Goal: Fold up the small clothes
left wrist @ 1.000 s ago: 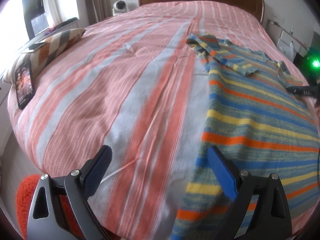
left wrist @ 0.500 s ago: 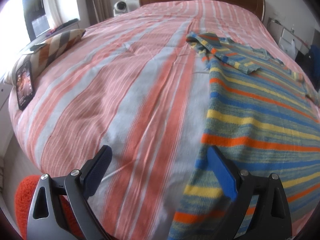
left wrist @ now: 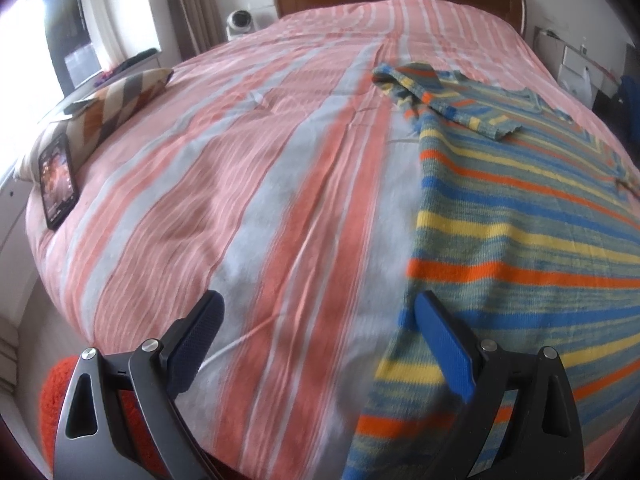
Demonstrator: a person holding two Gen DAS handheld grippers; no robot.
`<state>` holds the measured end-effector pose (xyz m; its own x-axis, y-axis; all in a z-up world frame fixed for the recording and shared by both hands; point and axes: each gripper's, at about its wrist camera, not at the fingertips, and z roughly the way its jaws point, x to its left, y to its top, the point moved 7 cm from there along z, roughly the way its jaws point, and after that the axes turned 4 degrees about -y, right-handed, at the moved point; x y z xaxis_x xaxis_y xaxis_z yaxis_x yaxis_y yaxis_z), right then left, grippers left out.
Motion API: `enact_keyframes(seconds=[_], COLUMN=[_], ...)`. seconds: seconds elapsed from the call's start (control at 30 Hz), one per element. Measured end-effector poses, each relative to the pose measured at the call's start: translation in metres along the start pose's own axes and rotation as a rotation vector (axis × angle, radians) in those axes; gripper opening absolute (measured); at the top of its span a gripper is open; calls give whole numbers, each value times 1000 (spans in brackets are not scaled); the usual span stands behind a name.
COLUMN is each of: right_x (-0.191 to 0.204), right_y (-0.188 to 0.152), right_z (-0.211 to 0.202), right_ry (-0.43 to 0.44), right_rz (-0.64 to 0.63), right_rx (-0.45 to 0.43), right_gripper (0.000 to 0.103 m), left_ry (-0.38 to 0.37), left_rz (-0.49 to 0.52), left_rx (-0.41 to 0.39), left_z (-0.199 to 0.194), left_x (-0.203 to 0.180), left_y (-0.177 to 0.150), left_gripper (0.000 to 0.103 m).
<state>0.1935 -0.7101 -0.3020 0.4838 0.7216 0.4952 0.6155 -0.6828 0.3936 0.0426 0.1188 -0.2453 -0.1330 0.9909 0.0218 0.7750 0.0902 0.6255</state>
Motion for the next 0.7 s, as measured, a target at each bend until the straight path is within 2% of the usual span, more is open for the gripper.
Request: enact_keyframes(seconds=[0.03,0.1,0.17,0.23,0.3,0.37,0.43,0.5,0.53,0.6,0.7], right_x=[-4,-11,-11,5,34,56,65,56,48,29,23], right_y=[0,5,12,14,8,-3,-16,-21,-21,-17,-20], right_z=[-2,-13,-29,-39,-39,-29,-12,7,13,5,-19], right_ry=[31,11,-48,-46,26,76,73,31,25,48,-15], right_rz=[40,60,10,-64,-177,-255,-309,-297,-270,-209,-267], right_rx=[1,-32,-93,-126,-97,-54,-7,32,35,-10,-67], right_gripper=[7,13,15,16,17,23,29,26,19,19,21], left_ry=[-2,-6,-6,-6,-6,-8,-6,0,-7,-35,-96], left_rz=[-2,-7,-9,-9,-12,-14,-7,7,16,32,105], left_rx=[2,5,5,4,3,4,20,38,36,8,-87], left_z=[0,1,2,2,3,4,1,-7,-16,-34,-61], left_x=[1,1,0,0,0,0,1,3,5,5,-7], left_y=[0,0,1,1,1,1,2,1,3,12,58], left_gripper=[96,96,96,97,97,97,97,97,97,97,97])
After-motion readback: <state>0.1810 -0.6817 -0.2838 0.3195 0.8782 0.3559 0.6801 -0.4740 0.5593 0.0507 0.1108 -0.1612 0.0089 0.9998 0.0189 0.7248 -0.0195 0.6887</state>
